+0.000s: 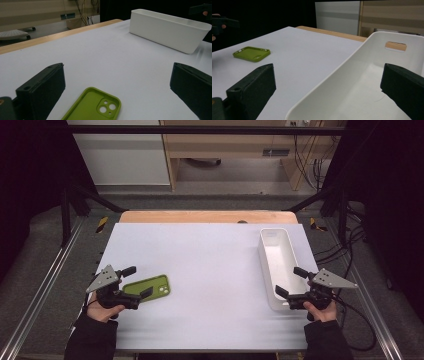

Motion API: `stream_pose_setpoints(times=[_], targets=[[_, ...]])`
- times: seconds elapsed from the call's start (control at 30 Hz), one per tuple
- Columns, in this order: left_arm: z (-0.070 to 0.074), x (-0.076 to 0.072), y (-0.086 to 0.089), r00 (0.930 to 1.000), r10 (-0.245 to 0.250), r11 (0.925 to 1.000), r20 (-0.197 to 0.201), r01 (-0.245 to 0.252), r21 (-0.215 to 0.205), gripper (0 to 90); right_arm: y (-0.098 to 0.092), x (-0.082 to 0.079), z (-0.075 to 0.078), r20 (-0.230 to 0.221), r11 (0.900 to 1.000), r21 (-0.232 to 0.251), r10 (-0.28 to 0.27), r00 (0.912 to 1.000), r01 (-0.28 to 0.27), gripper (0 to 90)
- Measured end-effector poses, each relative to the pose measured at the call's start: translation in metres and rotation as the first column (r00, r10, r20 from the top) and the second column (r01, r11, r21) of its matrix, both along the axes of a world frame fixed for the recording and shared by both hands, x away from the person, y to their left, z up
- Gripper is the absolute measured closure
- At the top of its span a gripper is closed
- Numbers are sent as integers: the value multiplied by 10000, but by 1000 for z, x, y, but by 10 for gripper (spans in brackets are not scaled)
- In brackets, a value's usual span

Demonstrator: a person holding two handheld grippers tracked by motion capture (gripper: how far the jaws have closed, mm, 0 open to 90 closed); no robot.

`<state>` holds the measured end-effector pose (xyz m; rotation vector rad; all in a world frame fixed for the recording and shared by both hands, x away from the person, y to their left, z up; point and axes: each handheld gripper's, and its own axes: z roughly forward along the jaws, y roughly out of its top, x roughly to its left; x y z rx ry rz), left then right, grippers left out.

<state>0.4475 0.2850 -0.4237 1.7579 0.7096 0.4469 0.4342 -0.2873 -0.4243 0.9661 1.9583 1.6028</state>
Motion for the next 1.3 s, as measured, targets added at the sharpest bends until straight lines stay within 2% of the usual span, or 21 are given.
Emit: stream_pose_setpoints(times=[0.43, 0.73, 0.97, 1.3], targets=[[4, 0, 1, 10000, 1, 10000, 2, -1, -49, 0, 1, 0, 0, -3, 10000, 17, 37, 10000, -37, 4], [10, 2, -1, 10000, -30, 9998, -39, 31, 219, 0, 1, 0, 0, -13, 10000, 35, 57, 10000, -57, 4], [15, 7, -2, 9997, -45, 9985, -257, 59, 543, 0, 1, 0, 0, -5, 10000, 53, 57, 10000, -57, 4], [26, 20, -2, 9982, -185, 9971, -571, 226, 722, 0, -1, 0, 1, 12, 10000, 53, -4, 10000, 4, 4]])
